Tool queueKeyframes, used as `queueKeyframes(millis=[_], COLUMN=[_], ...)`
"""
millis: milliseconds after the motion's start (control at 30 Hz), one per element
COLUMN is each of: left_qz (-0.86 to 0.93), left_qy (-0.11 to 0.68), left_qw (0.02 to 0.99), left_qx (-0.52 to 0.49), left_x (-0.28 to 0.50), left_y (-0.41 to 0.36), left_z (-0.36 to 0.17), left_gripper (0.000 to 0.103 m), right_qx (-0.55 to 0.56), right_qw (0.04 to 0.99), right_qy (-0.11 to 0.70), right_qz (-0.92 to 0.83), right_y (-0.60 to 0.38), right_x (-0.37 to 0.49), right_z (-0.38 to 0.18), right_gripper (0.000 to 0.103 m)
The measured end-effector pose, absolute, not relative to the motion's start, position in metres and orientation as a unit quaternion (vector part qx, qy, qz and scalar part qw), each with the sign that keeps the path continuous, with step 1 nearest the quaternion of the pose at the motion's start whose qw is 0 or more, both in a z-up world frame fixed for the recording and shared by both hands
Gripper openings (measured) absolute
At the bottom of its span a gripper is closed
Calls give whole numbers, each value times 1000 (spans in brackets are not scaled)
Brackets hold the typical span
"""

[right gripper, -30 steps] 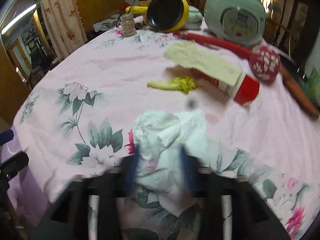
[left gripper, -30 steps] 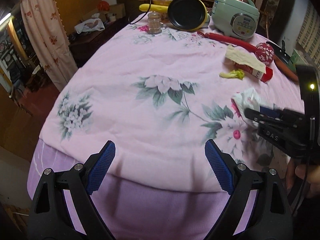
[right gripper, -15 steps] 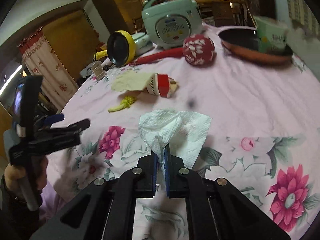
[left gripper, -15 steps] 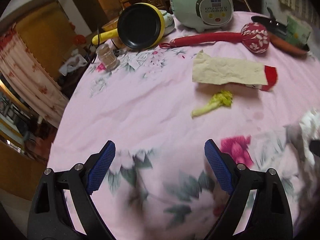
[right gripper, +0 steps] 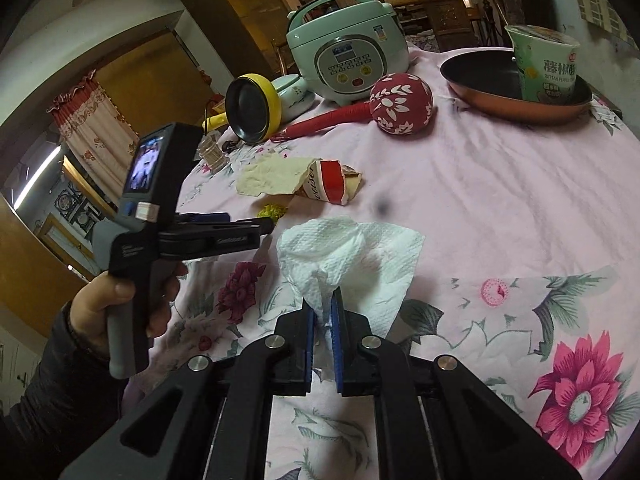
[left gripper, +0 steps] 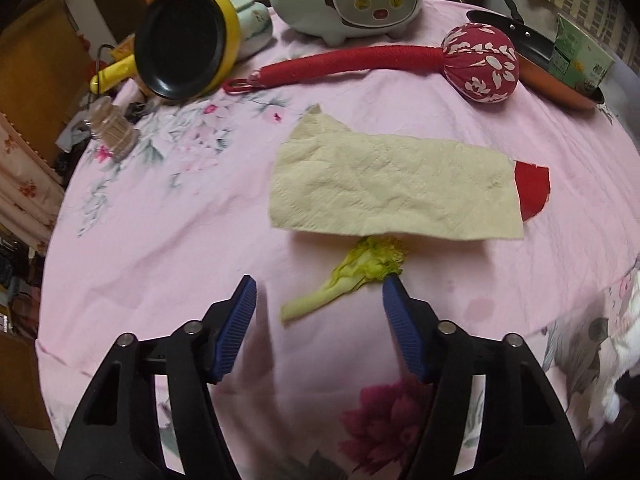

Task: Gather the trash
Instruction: 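Grasp the white tissue with the right tool while the left tool grasps the green vegetable scrap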

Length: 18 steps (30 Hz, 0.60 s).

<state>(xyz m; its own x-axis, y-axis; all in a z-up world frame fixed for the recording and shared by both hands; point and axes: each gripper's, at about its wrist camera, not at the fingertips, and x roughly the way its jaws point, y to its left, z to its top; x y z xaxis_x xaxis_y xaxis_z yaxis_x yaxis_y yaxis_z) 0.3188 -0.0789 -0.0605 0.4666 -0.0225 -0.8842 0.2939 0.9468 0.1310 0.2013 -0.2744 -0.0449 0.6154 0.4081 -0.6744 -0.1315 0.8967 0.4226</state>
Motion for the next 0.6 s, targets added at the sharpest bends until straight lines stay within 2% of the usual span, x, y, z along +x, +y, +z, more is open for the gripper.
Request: queueKeyframes(millis=[267,300,333,367,433,600], left_qz=[-124,-125,-123,-120,-123,-119], left_qy=[514,512,511,512,514,512], left_qw=[844,844,845,845,844,846], left_qx=[93,94,98,101,88,85], left_x=[333,331,329,327,320,288], left_y=[-78,-77,-77,-76,-71,-62], left_z=[-65,-64,-63,-63,-59,-45], left_gripper=[43,34,19,15,11,11], right_qx=[183,182,182,183,183,178], right_qw=[870,871,871,871,872,875], right_qy=[427,427,427,427,426,423], right_qz=[162,161,160,159,158,157], right_y=[-274,-274,-274,-275,-275,-273], right_x=[206,206,205,205,205,204], right_z=[-53,-53,-53,-53,-53,-51], right_gripper=[10,10,10,10,10,10])
